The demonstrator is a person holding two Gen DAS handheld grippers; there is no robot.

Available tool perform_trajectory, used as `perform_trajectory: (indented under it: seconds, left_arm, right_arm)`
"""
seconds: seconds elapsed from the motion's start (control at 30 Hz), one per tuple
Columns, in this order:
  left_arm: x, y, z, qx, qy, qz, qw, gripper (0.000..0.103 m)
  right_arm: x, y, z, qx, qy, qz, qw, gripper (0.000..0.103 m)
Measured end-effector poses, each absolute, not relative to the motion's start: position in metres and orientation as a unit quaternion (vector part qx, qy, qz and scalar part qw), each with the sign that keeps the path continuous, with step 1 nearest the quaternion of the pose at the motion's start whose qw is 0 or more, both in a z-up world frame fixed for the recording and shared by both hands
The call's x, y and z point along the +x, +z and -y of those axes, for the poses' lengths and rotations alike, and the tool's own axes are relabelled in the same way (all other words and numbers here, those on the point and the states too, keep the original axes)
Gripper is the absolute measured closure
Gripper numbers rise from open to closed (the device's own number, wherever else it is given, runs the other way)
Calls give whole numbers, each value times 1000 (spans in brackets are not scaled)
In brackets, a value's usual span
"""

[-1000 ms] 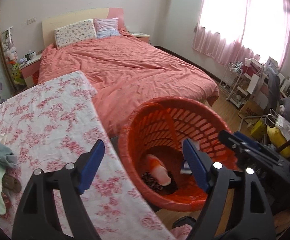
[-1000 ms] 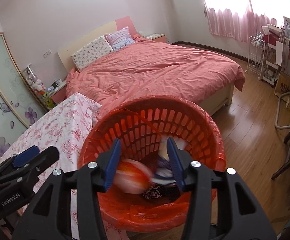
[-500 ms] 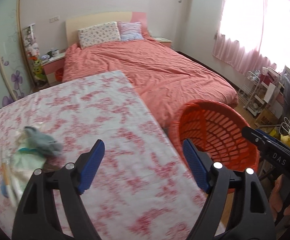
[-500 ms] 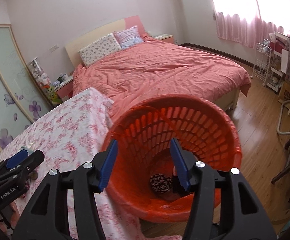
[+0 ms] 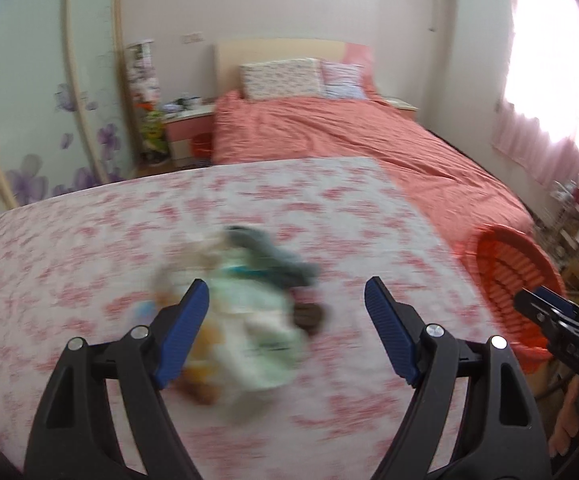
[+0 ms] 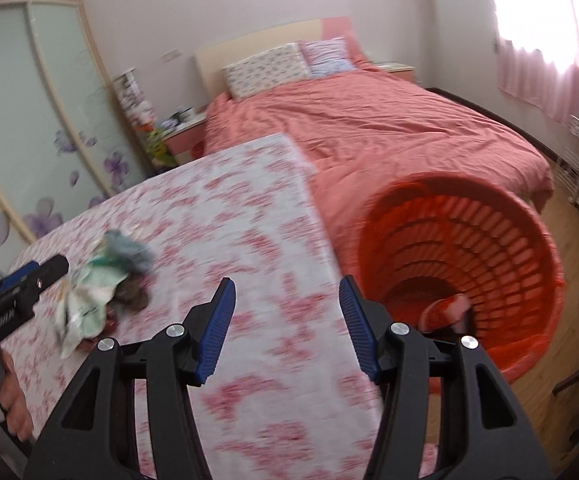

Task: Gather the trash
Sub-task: 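Grasp the blue tissue pack with the left tool while the right tool grasps white packets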

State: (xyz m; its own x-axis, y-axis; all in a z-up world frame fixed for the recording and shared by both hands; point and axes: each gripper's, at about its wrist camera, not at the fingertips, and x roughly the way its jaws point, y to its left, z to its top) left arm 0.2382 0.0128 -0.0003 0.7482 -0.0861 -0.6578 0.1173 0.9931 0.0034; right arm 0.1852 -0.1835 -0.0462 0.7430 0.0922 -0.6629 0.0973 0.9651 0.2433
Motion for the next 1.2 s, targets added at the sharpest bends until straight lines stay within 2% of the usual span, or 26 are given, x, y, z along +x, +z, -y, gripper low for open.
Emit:
perform_trajectory:
  seconds: [0.17, 0.4, 0.63, 0.8, 1.2]
  left_arm:
    - [242, -16, -84, 2, 9, -368, 930, 25]
    - [253, -56, -139, -27, 33, -412, 910, 27]
    - [266, -81, -135, -37, 8, -435, 900, 31]
    - [278, -92, -136, -44, 14, -448, 893, 48]
    - [272, -92, -205, -42, 109, -440, 890, 48]
  right_arm:
    - [189, -47, 137, 108, 43, -367, 923, 48]
    - [191, -50, 104, 86, 65, -378, 920, 48]
    - [193, -45, 78, 82, 86, -376, 919, 48]
    - [198, -38, 55, 83, 114, -372, 918, 48]
    - [223, -50, -32, 54, 190, -394, 898, 48]
